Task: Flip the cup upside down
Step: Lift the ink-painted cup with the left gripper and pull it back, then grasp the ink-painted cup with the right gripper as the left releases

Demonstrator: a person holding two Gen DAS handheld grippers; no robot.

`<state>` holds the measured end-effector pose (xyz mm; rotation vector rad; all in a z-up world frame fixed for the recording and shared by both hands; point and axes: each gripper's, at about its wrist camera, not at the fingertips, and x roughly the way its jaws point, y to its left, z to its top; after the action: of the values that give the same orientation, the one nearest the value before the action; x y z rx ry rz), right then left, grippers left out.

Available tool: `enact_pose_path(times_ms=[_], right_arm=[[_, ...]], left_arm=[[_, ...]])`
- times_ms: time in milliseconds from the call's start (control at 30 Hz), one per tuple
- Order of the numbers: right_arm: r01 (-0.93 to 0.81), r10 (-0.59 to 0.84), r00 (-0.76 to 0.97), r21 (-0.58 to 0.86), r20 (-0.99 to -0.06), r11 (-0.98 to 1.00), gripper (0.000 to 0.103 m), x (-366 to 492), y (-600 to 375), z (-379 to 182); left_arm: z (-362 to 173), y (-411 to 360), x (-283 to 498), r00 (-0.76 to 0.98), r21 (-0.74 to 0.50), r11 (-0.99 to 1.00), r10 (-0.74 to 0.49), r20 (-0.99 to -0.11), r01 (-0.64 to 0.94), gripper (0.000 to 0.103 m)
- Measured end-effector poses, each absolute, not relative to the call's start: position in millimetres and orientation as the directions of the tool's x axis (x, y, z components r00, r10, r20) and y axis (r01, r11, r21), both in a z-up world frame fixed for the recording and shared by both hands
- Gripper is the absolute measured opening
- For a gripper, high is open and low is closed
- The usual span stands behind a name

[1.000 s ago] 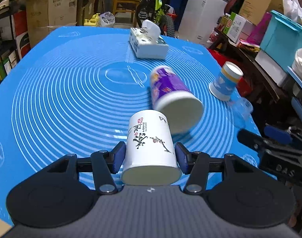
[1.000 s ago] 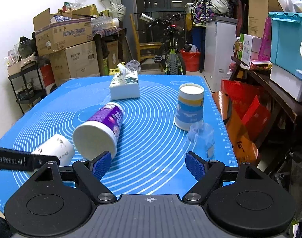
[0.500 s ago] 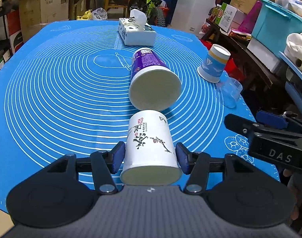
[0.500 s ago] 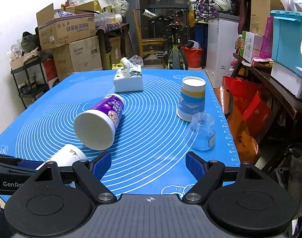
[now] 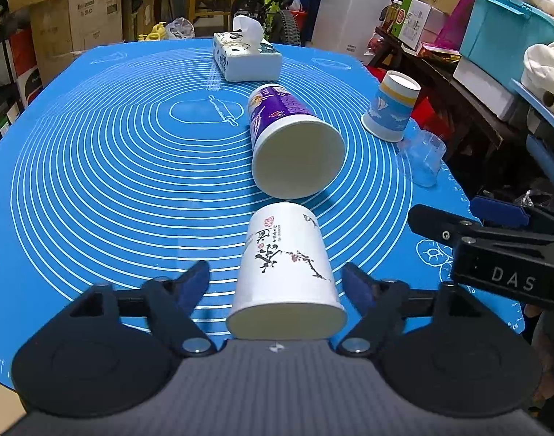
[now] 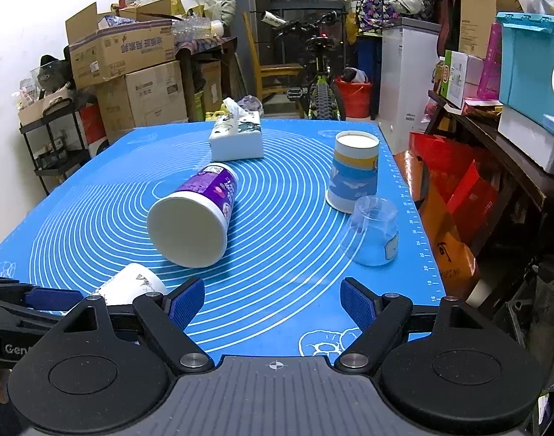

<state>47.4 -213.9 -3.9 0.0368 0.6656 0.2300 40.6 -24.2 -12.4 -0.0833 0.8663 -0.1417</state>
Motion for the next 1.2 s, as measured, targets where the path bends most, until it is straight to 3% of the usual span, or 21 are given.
enact_pose_path(times_ms=[667, 900, 1200], right_arm=[[-0.196, 0.262, 0.758, 0.175, -0.598, 0.965, 0.085, 53, -217, 10], [-0.239, 0.325, 0.698, 0.220, -0.638, 0.946, 0.085, 64, -200, 13], [-0.292, 0.406, 0.537, 0.289, -0.739, 0.912, 0.085, 90, -157, 4]], left_arm=[[11, -12, 35, 0.703, -0.092, 0.993, -0.113, -0.702, 0.069, 0.103], [30, 13, 30, 0.754, -0.074, 0.997, -0.047, -0.655, -0.002, 0.103], [20, 49, 40, 0.751, -0.031, 0.994, 0.057, -0.658, -0.103, 0.103]])
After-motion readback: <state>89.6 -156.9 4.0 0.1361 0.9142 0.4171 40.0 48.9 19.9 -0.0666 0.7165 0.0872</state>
